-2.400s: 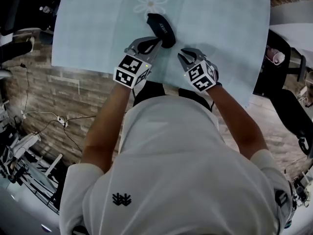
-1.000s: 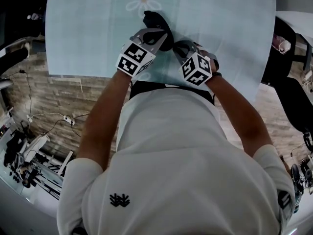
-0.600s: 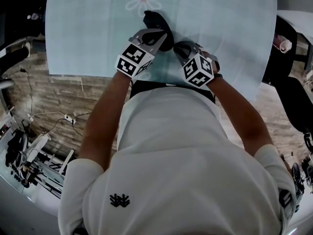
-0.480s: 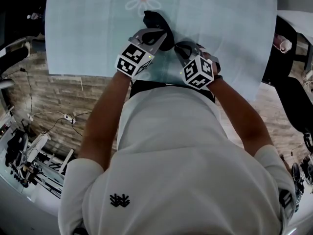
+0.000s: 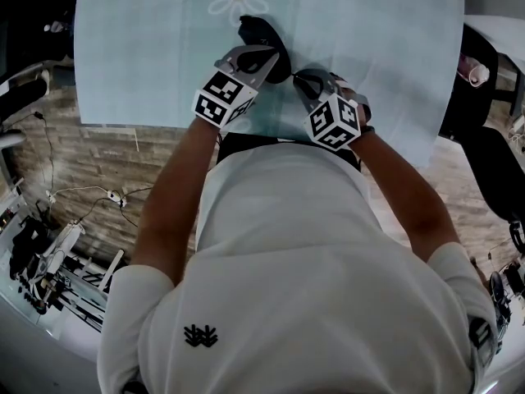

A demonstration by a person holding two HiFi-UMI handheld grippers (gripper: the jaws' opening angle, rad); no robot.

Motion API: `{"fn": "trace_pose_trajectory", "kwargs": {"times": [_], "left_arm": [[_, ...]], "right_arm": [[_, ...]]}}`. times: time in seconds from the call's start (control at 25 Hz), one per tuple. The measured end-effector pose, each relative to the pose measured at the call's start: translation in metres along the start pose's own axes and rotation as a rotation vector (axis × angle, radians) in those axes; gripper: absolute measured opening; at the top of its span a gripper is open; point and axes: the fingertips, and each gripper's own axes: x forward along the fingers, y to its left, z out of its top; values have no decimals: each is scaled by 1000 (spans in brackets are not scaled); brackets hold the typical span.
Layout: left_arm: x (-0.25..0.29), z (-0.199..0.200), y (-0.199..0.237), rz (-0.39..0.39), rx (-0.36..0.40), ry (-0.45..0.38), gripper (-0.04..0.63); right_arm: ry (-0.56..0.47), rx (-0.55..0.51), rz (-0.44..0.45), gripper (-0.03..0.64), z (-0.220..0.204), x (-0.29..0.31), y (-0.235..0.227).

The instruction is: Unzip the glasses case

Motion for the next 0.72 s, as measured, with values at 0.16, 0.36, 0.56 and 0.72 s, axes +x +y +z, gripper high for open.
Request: {"fn": "trace_pose_trajectory", "kwargs": {"times": [0.16,0.36,0.56,0.72], "left_arm": [[0,-1,1,-1,-1,2,51],[1,0,1,-4,-3,3,51],[1,0,1,-9,-10,0,51],[0,-1,0,-13,-17,-6,51]], "right_arm": [[-12,5,10,5,1,1,2],[1,5,37,5,-1,4,1],[24,2,51,6,-2,10,3],[37,0,63,5,-2,13,4]]}}
